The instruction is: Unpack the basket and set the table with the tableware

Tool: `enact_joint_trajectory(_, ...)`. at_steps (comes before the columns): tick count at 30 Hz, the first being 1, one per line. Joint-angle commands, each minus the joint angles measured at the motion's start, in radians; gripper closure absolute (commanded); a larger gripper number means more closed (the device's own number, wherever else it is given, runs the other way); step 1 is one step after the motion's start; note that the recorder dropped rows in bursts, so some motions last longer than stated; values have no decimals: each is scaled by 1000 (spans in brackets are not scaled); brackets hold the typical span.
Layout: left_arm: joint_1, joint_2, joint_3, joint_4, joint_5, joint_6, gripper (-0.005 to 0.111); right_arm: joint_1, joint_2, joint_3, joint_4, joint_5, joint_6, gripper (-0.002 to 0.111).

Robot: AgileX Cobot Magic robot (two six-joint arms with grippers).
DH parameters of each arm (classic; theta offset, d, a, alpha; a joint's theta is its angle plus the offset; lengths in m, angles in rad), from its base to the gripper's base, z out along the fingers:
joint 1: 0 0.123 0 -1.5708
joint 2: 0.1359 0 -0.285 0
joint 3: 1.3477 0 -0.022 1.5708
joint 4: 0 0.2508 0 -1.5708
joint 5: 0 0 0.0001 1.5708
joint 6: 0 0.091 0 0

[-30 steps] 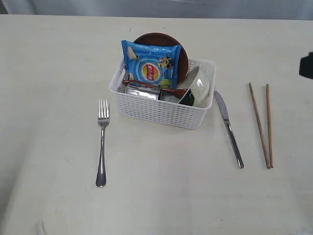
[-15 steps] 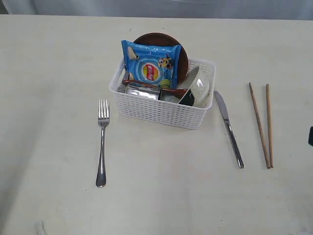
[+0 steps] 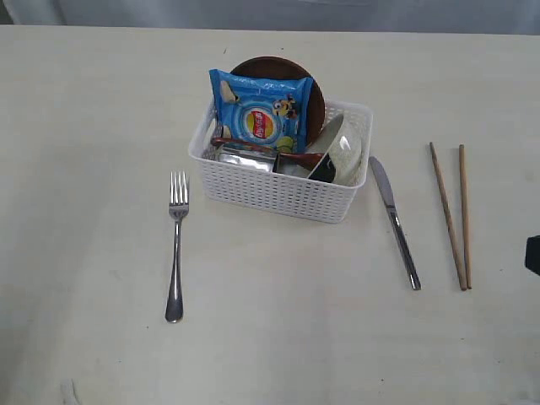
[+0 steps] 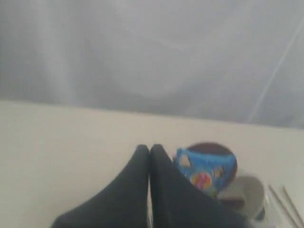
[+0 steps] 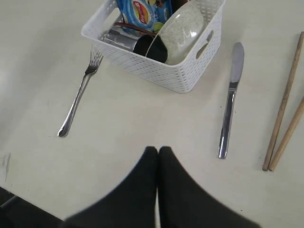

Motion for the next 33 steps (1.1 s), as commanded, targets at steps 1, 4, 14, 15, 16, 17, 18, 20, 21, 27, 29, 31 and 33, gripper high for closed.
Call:
enact_joint_trajectory(1, 1, 207, -136, -202, 270, 196, 107, 2, -7, 4, 3, 3, -13, 108)
enact_joint_trajectory(4, 1, 316, -178, -333, 306, 230, 107, 2, -7, 4, 3, 3, -24, 108)
enact_joint_trajectory(14, 1, 471, -194, -439, 257, 230, 107, 2, -7, 4, 3, 0, -45, 108)
enact_joint_trajectory(15, 1, 484, -194, -443, 274, 236, 107, 2, -7, 4, 3, -2, -45, 108)
enact_joint_trajectory(16, 1, 501, -194, -451, 301, 251, 107, 2, -7, 4, 3, -4, -45, 108)
enact_joint_trajectory(17, 1, 520, -194, -467, 330, 283, 107, 2, -7, 4, 3, -6, -45, 108)
enact_joint_trajectory(18, 1, 541, -194, -482, 350, 312, 107, 2, -7, 4, 3, -6, -45, 108)
enact_joint_trajectory(20, -12, 581, -199, -502, 376, 358, 107, 2, -7, 4, 3, -6, -45, 108)
enact_joint_trajectory(21, -24, 595, -204, -492, 376, 358, 107, 2, -7, 4, 3, -6, -45, 108)
enact_joint_trajectory(27, -173, 691, -270, -452, 352, 325, 107, 2, -7, 4, 3, -6, -45, 108)
enact_joint_trajectory(29, -239, 734, -291, -381, 342, 269, 107, 2, -7, 4, 3, -6, -45, 108)
enact_joint_trajectory(31, -302, 777, -306, -264, 336, 182, 107, 2, -7, 4, -1, -6, -45, 108)
enact_joint_trajectory(33, -371, 826, -322, -125, 336, 71, 107, 2, -7, 4, -1, -6, -45, 108)
